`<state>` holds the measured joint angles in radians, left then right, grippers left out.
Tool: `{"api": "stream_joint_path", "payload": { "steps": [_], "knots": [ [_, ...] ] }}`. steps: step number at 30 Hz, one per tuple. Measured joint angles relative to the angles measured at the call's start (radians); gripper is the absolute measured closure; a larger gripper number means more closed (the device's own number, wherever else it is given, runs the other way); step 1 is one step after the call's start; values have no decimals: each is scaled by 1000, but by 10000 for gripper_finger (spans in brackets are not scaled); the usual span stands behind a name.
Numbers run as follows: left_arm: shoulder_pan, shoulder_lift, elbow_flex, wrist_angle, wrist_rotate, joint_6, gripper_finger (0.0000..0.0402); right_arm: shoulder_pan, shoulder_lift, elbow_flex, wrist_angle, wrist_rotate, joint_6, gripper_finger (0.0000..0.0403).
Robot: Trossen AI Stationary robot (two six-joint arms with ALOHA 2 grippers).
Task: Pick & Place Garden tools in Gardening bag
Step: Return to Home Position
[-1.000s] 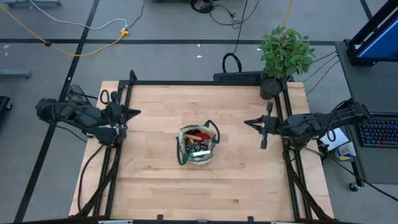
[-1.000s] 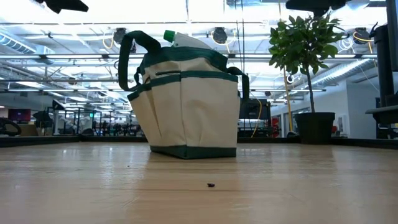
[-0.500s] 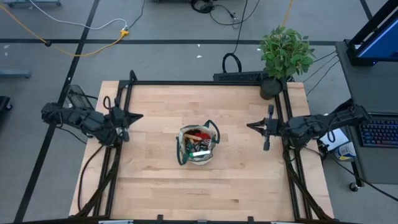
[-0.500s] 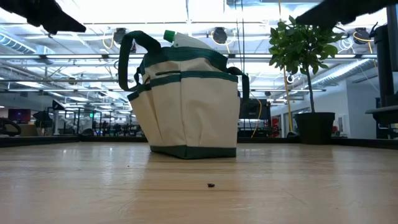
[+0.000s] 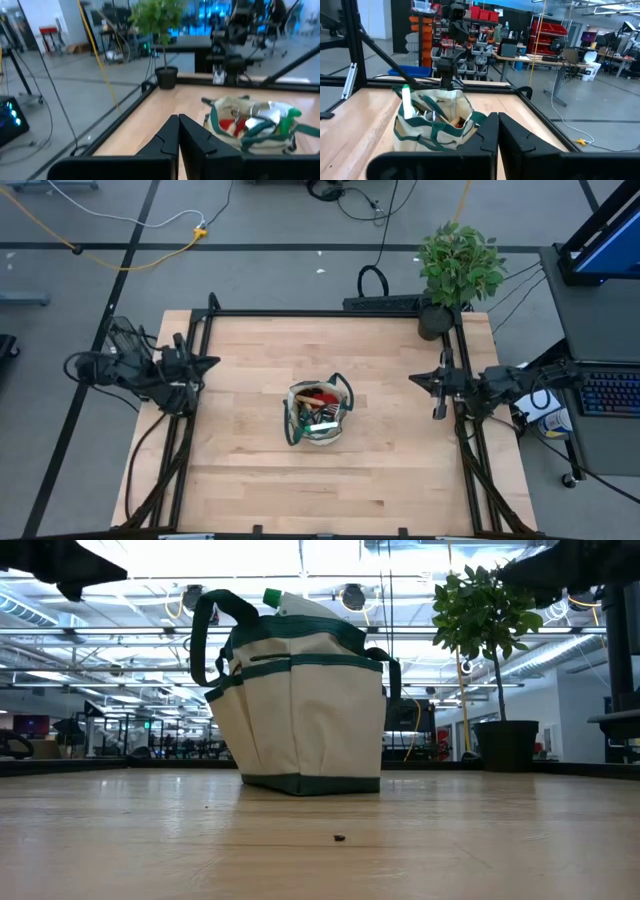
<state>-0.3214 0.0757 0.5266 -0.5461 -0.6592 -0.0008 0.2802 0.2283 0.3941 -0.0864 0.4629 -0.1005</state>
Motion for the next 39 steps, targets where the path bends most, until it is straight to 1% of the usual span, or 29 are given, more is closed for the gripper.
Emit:
{"api": "stream_joint_path", "payload": {
  "steps": [3, 5, 9, 13, 18, 21, 24, 27, 29, 32, 36, 39],
  "knots": [
    [0, -38, -78, 114, 1, 51, 385, 0, -38, -32, 0, 0, 4, 403],
    [0, -48, -129, 184, 2, 55, 391, 0, -60, -49, 0, -1, 16, 403],
    [0, -49, -195, 240, 2, 72, 396, 0, -89, -66, -1, 0, 32, 403],
    [0, -49, -220, 251, 3, 75, 387, 0, -117, -71, 0, 0, 29, 403],
    [0, -49, -254, 254, 2, 67, 398, 0, -157, -95, 2, 6, 29, 403],
    [0, -49, -273, 272, 2, 60, 391, 0, -178, -122, 9, 24, 33, 403],
    [0, -49, -295, 320, -1, 84, 388, 0, -195, -140, 12, 43, 36, 403],
    [0, -49, -331, 404, -1, 109, 397, 0, -210, -154, 14, 49, 46, 403],
    [0, -49, -354, 443, 0, 129, 397, 0, -218, -170, 24, 81, 59, 403],
    [0, -49, -362, 454, 1, 137, 389, 0, -225, -200, 55, 122, 55, 403],
    [0, -49, -362, 454, 2, 133, 397, 0, -226, -228, 77, 111, 52, 403],
    [0, -49, -362, 453, 15, 130, 395, 0, -225, -249, 95, 99, 37, 403]
  ]
}}
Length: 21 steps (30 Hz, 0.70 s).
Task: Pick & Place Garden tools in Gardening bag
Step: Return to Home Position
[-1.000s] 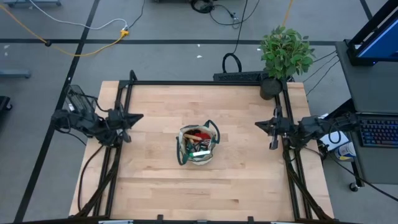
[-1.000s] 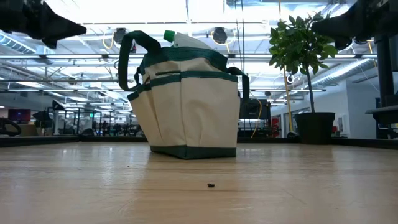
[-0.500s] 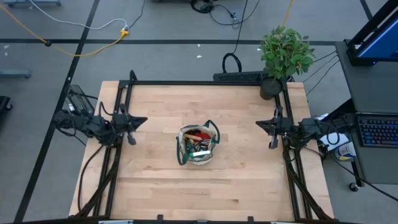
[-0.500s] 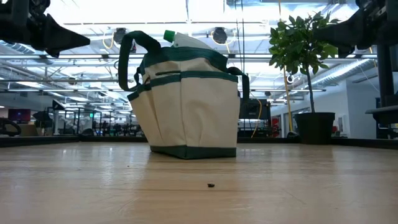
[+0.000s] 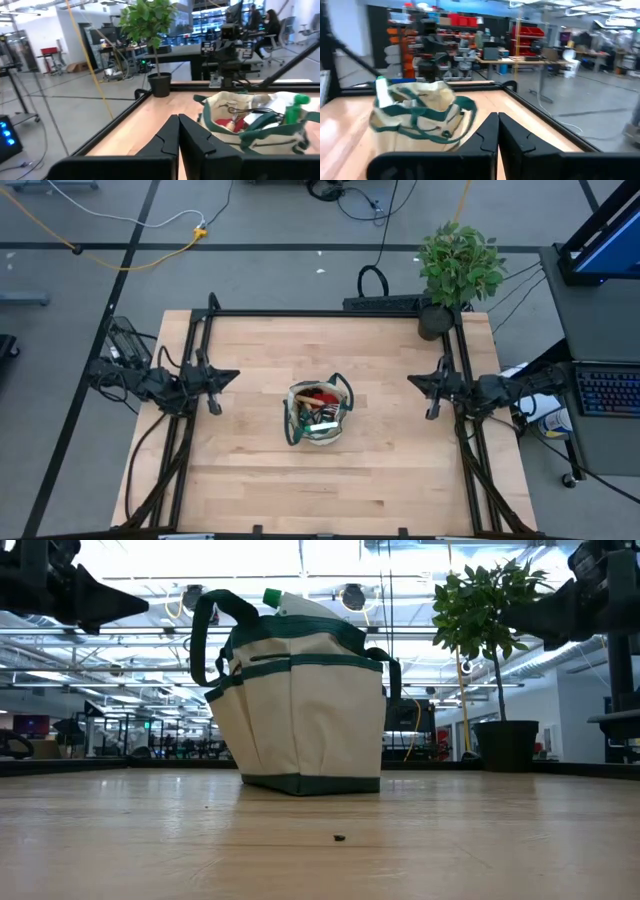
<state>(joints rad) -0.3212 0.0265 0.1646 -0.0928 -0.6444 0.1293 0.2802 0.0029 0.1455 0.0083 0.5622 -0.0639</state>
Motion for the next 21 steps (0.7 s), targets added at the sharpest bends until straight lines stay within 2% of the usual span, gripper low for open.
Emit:
{"api": "stream_joint_path", "payload": {
  "steps": [6, 17, 21],
  "knots": [
    [0, 0, 0, 0, 42, 19, 398, 0, 0, -10, 54, -122, -48, 403],
    [1, 0, 0, 9, 46, 18, 394, 0, 0, -10, 56, -174, -71, 403],
    [1, 0, 0, 9, 90, 19, 396, 0, 0, -11, 51, -175, -57, 403]
  ]
}}
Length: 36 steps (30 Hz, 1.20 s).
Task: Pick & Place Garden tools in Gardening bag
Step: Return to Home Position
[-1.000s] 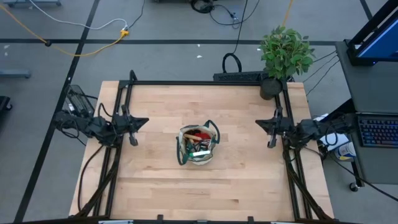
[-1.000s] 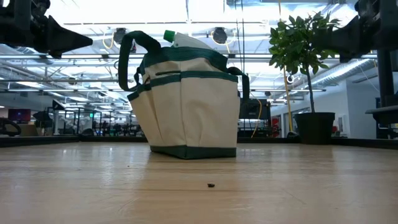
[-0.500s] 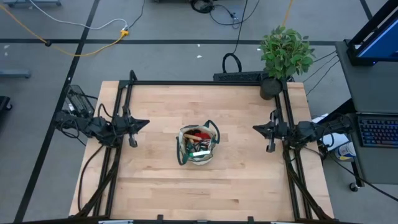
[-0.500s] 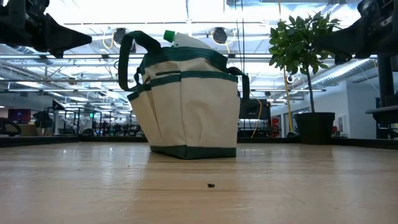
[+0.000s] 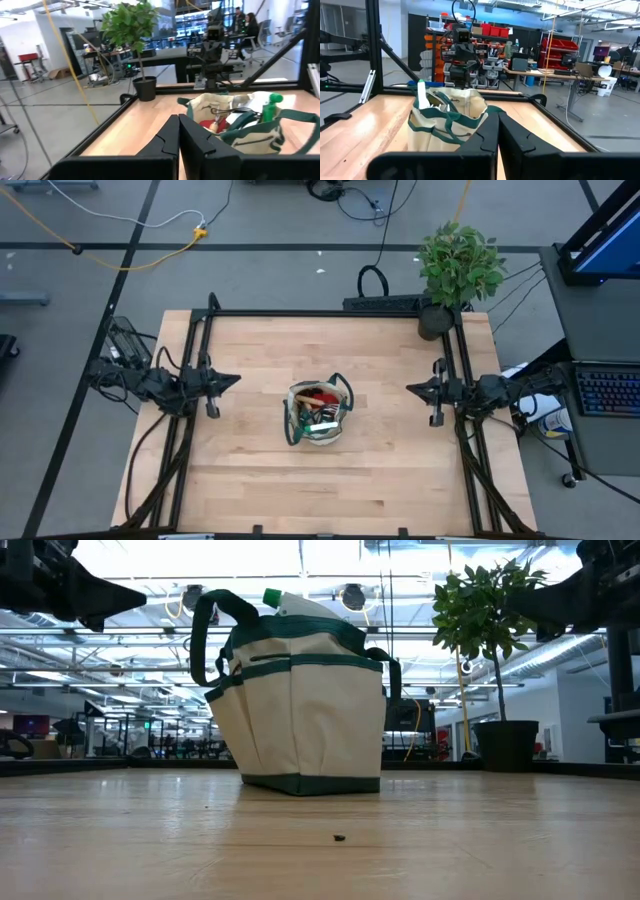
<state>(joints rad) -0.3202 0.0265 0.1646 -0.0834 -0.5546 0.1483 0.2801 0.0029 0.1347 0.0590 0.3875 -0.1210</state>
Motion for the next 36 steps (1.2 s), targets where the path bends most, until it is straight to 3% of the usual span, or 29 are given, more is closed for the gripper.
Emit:
{"api": "stream_joint_path", "payload": {
  "steps": [6, 11, 15, 20, 26, 31, 36],
  "knots": [
    [0, 0, -65, 121, 73, 60, 392, 0, 0, -31, 6, -4, 22, 403],
    [2, 0, -131, 205, 85, 95, 398, 0, 0, -63, 52, -79, 30, 403],
    [24, 0, -132, 211, 93, 82, 392, -13, 0, -66, 45, -76, 25, 403],
    [71, 0, -132, 197, 174, 58, 396, -53, 0, -67, 38, -85, 36, 403],
    [121, 0, -145, 191, 198, 40, 398, -90, 0, -69, 32, -187, 55, 403],
    [154, 8, -155, 168, 212, -15, 390, -119, 1, -69, 21, -185, 54, 403],
    [178, 9, -155, 166, 241, 45, 398, -156, 0, -70, 14, -186, 24, 403]
  ]
}}
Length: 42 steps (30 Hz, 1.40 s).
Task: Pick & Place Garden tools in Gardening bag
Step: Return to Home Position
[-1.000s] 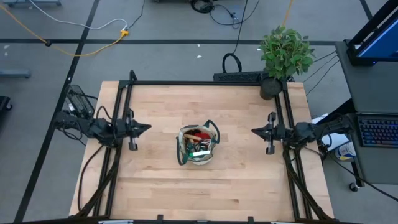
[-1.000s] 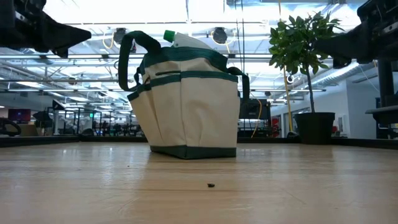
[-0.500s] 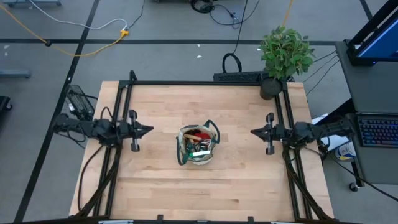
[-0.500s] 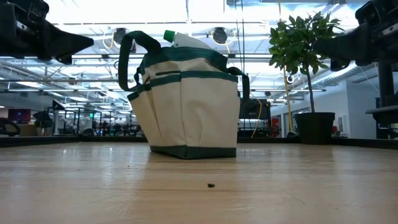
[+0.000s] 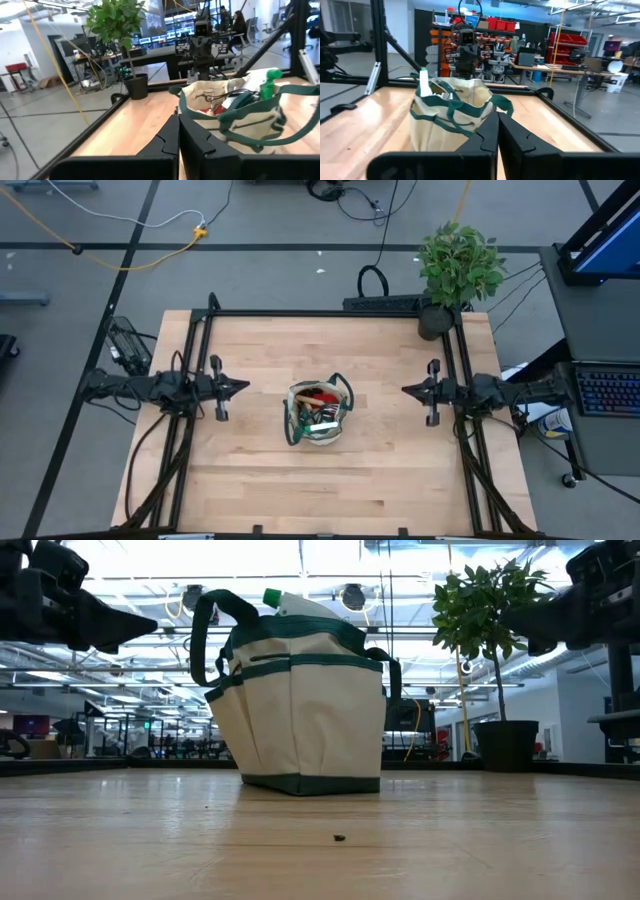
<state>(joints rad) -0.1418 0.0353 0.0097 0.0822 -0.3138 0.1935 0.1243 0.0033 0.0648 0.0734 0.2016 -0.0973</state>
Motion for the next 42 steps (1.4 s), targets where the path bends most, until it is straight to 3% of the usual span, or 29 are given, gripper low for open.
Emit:
{"api": "stream_joint_path", "payload": {
  "steps": [8, 14, 21, 42],
  "knots": [
    [43, 10, 2, -28, 6, -40, 389, -48, 0, -1, -17, -45, -27, 403],
    [52, 26, 2, -32, 7, -28, 394, -58, 8, -1, -18, 79, -47, 403],
    [52, 39, 2, -24, 2, -10, 370, -58, 8, -1, -17, 84, -49, 403],
    [52, 39, 0, -1, -2, -21, 393, -57, 8, -2, 20, 86, -49, 403]
  ]
}}
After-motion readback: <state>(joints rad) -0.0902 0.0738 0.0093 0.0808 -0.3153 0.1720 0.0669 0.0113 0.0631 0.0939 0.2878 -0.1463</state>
